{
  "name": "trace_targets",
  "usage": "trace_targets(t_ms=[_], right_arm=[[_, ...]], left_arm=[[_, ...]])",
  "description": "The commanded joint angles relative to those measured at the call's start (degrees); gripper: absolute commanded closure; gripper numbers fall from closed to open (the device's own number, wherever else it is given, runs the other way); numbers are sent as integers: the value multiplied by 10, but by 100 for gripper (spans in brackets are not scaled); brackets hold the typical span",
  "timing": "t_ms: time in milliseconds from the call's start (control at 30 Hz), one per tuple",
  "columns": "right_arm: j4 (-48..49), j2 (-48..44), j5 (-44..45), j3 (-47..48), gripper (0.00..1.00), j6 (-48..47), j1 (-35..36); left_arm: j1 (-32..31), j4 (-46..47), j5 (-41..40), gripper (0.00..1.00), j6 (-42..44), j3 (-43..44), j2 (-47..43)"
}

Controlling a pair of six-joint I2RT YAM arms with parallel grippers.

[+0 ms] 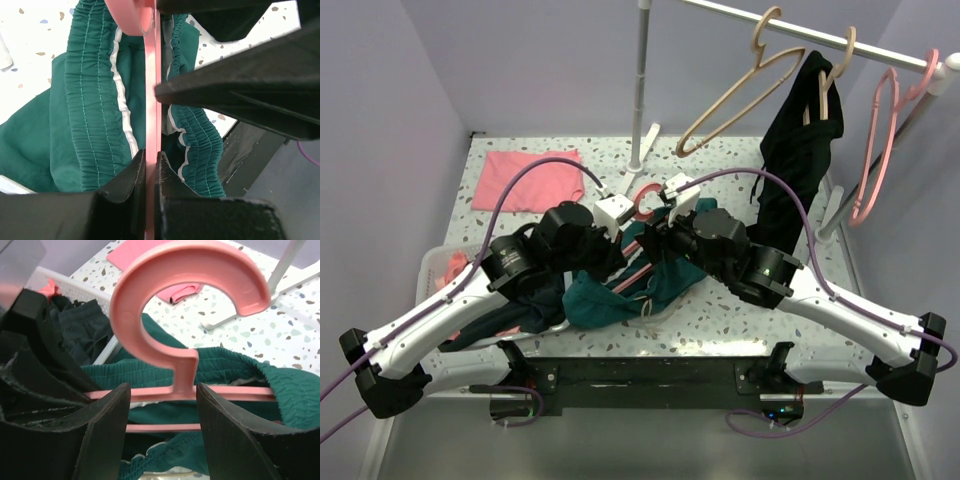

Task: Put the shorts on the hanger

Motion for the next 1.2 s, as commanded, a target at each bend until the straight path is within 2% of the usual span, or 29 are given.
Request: trace_targets(t_ms=[0,300,400,433,500,533,567,600,633,700,733,867,967,1067,1167], right_arm=[[59,-3,47,17,43,-25,0],[85,22,31,12,52,-23,0],[88,16,44,10,66,-29,-1],[88,13,46,9,77,-30,0],[87,8,47,12,89,-37,0],[88,6,47,12,98,-37,0],[90,-1,45,10,100,-38,0],[93,-6,45,8,100,-39,0],[93,-8,45,8,100,-39,0],[93,-14,46,5,100,-44,-1],[94,-16,46,5,100,-45,0],[103,-23,43,-10,100,-50,0],[109,-31,37,-20,100,-54,0],[106,-41,33,-23,100,-59,0],[97,-50,30,-24,100,-63,0]], left_arm=[[-3,35,20,100,16,38,-8],[-4,35,26,100,21,45,-14],[-3,35,27,100,21,49,-20],[-4,35,26,100,21,51,-20],[-3,34,28,100,22,54,-21],[-4,32,27,99,21,56,-20],[-3,28,25,88,20,57,-18],[-3,26,24,82,19,57,-16],[-3,25,25,80,19,59,-14],[-3,19,28,70,22,60,-15],[-3,17,27,54,22,61,-16],[-3,11,34,29,30,65,-33],[-3,-4,17,20,33,72,-50],[-4,-33,-5,17,33,71,-78],[-4,-41,5,15,24,51,-125]])
